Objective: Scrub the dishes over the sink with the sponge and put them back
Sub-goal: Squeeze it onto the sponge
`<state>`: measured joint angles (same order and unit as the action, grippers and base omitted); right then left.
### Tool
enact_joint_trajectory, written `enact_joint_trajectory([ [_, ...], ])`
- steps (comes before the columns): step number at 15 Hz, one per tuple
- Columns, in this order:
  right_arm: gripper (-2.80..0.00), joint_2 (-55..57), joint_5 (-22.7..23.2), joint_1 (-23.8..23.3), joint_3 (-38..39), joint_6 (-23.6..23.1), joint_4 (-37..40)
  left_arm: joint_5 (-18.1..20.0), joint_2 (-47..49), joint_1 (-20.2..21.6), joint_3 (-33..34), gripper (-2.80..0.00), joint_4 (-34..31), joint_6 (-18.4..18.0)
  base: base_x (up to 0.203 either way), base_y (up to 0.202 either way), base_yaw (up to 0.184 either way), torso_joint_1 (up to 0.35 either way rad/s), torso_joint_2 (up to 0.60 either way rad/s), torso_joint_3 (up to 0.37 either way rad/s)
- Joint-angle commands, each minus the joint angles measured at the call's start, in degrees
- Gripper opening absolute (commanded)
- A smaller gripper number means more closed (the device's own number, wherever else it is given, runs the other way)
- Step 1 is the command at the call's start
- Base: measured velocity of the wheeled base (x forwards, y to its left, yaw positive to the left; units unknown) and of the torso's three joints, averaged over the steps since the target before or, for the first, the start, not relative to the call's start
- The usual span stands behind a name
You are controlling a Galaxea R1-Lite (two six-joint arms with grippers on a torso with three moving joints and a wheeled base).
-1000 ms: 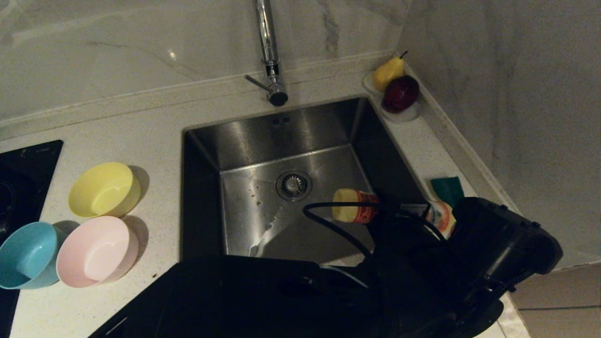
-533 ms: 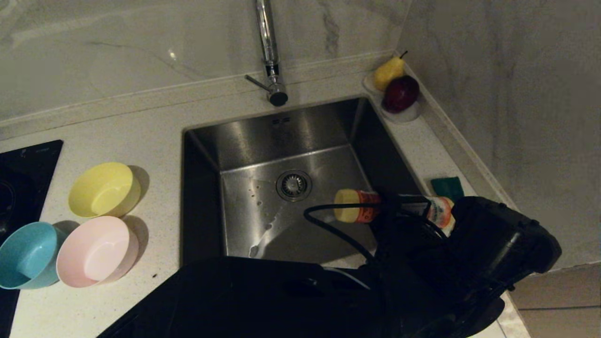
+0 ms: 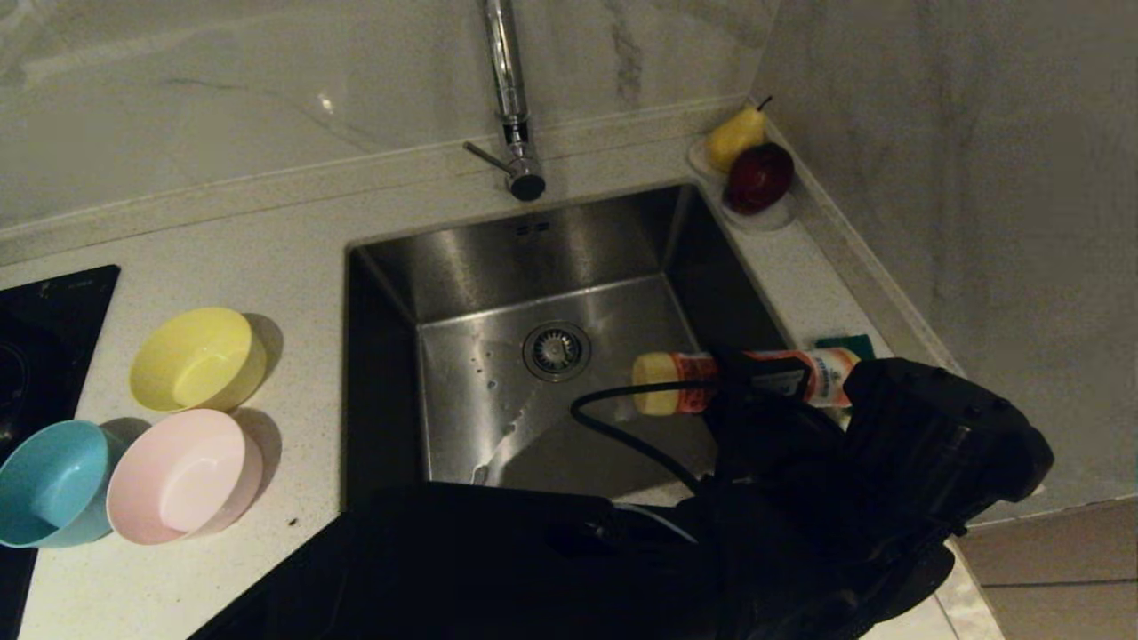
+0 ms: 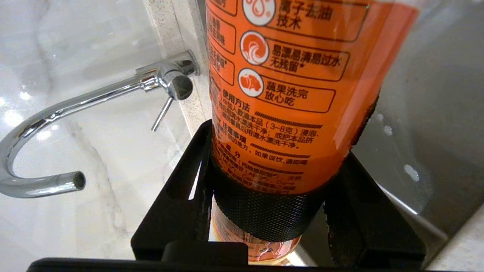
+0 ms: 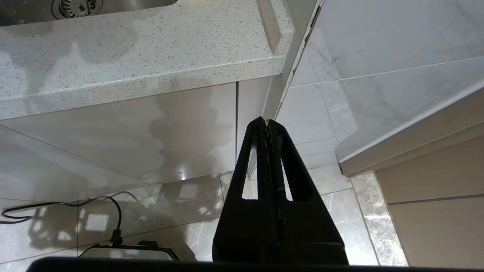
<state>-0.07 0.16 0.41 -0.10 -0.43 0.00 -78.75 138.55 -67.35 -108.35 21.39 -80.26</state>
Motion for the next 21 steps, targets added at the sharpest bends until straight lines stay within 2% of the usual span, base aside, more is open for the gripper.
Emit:
enact_joint_trajectory([
  [1, -2.8, -0.1, 0.0, 0.0, 0.0, 0.0, 0.0, -0.5, 1.4, 0.5, -0.1, -2.8, 1.3, -0.4, 0.0, 0.0, 0.0, 0.0, 0.0, 0.0],
  [17, -2.8, -0.1, 0.0, 0.0, 0.0, 0.0, 0.0, -0.4, 2.3, 2.7, -0.1, -2.8, 3.0, -0.9, 0.0, 0.0, 0.0, 0.0, 0.0, 0.0],
  [21, -2.8, -0.1, 0.0, 0.0, 0.0, 0.0, 0.0, -0.3, 2.3, 2.7, -1.0, -2.8, 8.0, -1.1, 0.0, 0.0, 0.0, 0.0, 0.0, 0.0],
])
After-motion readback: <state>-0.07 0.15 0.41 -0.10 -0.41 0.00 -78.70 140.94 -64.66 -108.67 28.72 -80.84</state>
